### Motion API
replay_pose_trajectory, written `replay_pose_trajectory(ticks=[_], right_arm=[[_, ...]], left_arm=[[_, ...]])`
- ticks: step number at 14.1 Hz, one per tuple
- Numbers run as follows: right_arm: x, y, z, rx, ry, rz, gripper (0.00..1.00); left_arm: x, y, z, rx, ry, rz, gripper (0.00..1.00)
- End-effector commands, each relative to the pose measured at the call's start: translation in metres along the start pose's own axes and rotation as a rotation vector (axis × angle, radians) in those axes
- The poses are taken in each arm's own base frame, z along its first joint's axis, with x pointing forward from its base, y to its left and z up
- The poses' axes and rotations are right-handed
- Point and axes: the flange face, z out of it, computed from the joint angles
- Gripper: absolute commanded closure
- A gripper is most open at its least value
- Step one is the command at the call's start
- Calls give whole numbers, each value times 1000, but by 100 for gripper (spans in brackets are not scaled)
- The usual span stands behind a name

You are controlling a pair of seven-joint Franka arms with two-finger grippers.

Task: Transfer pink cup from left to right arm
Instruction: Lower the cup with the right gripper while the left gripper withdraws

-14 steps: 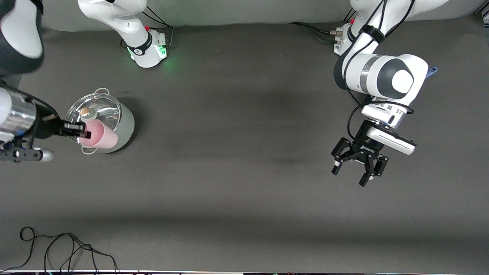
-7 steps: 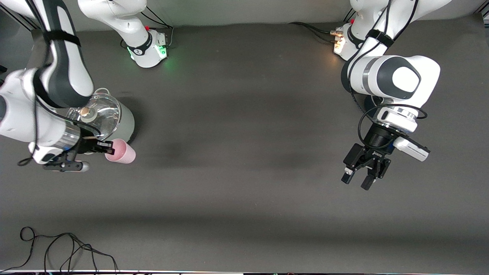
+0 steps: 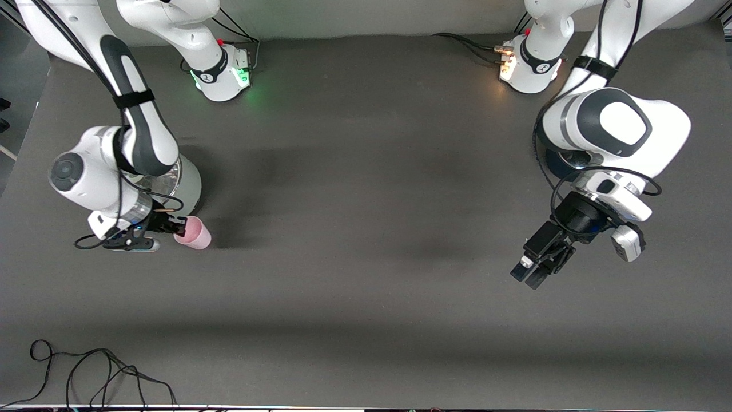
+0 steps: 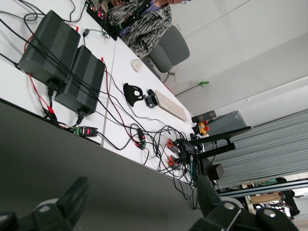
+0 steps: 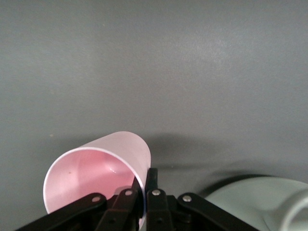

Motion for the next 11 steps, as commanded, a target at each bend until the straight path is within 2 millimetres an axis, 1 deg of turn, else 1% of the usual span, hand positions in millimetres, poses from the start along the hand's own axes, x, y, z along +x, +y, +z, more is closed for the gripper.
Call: replay_pose_trajectory(ticks=[1,3,4,5,6,7,8,9,10,11], right_arm=[[3,2,15,-9,24,-19,100],[3,3,25,-15,27,-19,100],[3,3,28,-10,25,-8,100],[4,3,28,-2,25,0,100],[5,1,25,2,27,0,90],[6,1,21,4,31,0,56],[7,1,14,6,40,0,26],[8,-2,4,12,39,-3,5],[13,-7,-15,24,39,-6,2],[18,-10,-40,38,21,-11,1]], left_arm=[[5,5,-6,12,-126,-28,0],[12,6,-8,106,-303,1,0],[17,8,-13,180,-378,33,0],[21,13,-22,253,-426,84,0],[23,18,-33,322,-467,152,0],[27,19,-47,378,-501,202,0],[29,17,-60,430,-541,241,0],[32,16,-71,484,-573,280,0],[33,18,-80,533,-591,310,0],[36,17,-89,572,-606,324,0]])
